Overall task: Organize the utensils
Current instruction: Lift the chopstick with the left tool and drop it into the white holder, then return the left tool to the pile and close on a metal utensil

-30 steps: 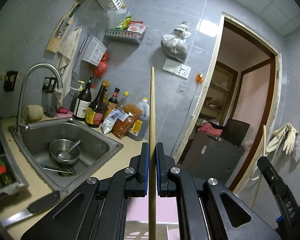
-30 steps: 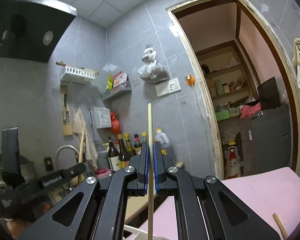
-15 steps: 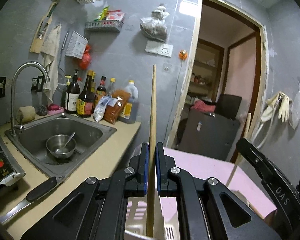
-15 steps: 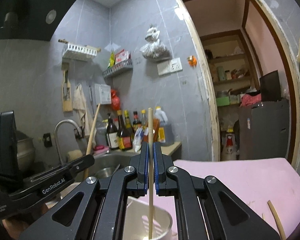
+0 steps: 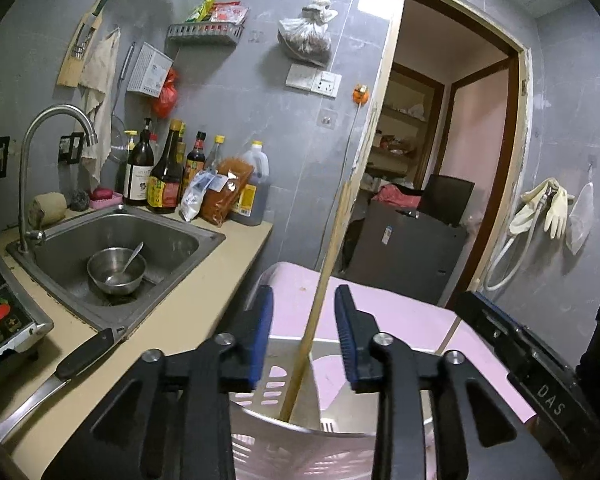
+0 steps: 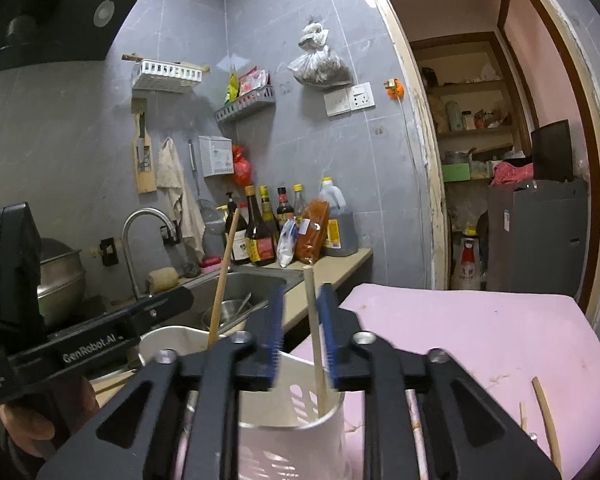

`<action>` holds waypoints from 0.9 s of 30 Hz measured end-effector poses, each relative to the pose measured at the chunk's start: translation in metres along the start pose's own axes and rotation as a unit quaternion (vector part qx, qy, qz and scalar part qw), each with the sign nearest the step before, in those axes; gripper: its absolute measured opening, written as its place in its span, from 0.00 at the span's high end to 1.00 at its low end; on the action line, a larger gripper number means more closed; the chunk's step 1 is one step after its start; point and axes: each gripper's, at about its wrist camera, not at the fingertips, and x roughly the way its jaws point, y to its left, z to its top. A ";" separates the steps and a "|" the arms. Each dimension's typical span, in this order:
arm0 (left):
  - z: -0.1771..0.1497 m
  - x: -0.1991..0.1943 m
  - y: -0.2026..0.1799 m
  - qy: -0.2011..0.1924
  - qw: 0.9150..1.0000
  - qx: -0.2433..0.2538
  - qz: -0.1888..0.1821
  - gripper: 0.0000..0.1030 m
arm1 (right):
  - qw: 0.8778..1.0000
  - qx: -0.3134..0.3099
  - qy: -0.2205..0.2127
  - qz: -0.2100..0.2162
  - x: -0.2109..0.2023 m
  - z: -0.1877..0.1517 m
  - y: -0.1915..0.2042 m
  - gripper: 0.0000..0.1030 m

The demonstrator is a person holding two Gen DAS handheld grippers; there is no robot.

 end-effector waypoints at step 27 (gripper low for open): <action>-0.028 -0.024 -0.130 -0.024 0.993 0.108 -0.036 0.02 | 0.989 -0.032 -0.050 -0.133 -0.149 0.016 -0.088 0.00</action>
